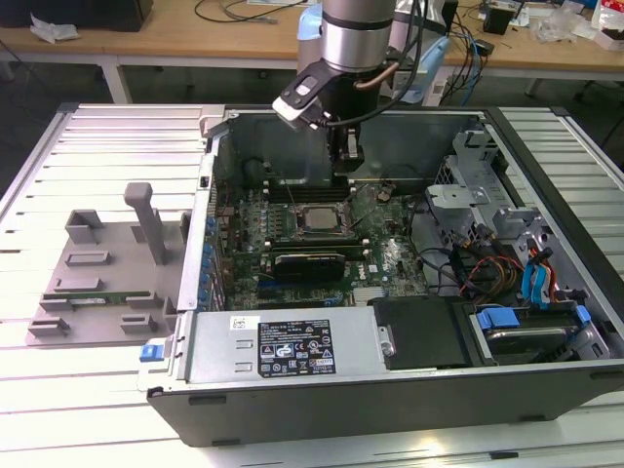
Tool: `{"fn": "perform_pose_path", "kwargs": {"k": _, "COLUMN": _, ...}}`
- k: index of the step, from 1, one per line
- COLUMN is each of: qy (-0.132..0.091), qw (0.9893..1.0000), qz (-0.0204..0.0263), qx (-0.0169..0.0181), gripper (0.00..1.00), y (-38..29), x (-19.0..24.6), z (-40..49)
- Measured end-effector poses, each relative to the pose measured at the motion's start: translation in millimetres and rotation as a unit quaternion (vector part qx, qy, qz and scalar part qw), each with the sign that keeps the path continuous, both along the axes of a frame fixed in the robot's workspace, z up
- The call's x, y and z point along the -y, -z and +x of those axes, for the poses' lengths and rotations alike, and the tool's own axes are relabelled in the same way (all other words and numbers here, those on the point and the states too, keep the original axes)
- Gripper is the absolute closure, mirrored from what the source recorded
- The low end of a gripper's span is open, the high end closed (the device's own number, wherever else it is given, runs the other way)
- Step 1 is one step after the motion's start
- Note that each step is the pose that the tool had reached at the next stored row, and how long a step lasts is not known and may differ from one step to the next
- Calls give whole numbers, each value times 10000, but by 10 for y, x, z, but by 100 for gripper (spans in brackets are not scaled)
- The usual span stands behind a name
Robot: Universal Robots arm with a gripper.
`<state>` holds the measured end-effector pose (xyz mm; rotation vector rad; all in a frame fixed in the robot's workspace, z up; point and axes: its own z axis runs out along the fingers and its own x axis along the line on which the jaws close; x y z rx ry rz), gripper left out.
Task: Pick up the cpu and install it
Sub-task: 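Close the cpu cover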
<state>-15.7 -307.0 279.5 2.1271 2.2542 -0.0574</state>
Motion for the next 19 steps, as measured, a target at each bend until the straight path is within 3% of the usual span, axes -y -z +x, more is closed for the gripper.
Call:
{"fn": "perform_pose_path", "kwargs": {"k": 6, "qy": 0, "qw": 10000, "qz": -2, "qx": -3, "gripper": 89, "y": 5, "x": 0, "z": 118}}
{"fn": "perform_pose_path", "kwargs": {"k": 7, "qy": 0, "qw": 10000, "qz": -3, "qx": -29, "gripper": 89, "y": 56, "x": -5, "z": 283}}
{"fn": "perform_pose_path", "kwargs": {"k": 8, "qy": 0, "qw": 10000, "qz": -4, "qx": -37, "gripper": 89, "y": 63, "x": -5, "z": 380}}
{"fn": "perform_pose_path", "kwargs": {"k": 10, "qy": -1, "qw": 10000, "qz": -3, "qx": -46, "gripper": 89, "y": 69, "x": -7, "z": 461}}
{"fn": "perform_pose_path", "kwargs": {"k": 14, "qy": -1, "qw": 9999, "qz": -3, "qx": -108, "gripper": 89, "y": 153, "x": -18, "z": 714}}
{"fn": "perform_pose_path", "kwargs": {"k": 17, "qy": -9, "qw": 9999, "qz": -4, "qx": -123, "gripper": 89, "y": 255, "x": -34, "z": 750}}
{"fn": "perform_pose_path", "kwargs": {"k": 19, "qy": -9, "qw": 9999, "qz": -1, "qx": -124, "gripper": 89, "y": 263, "x": -35, "z": 722}}
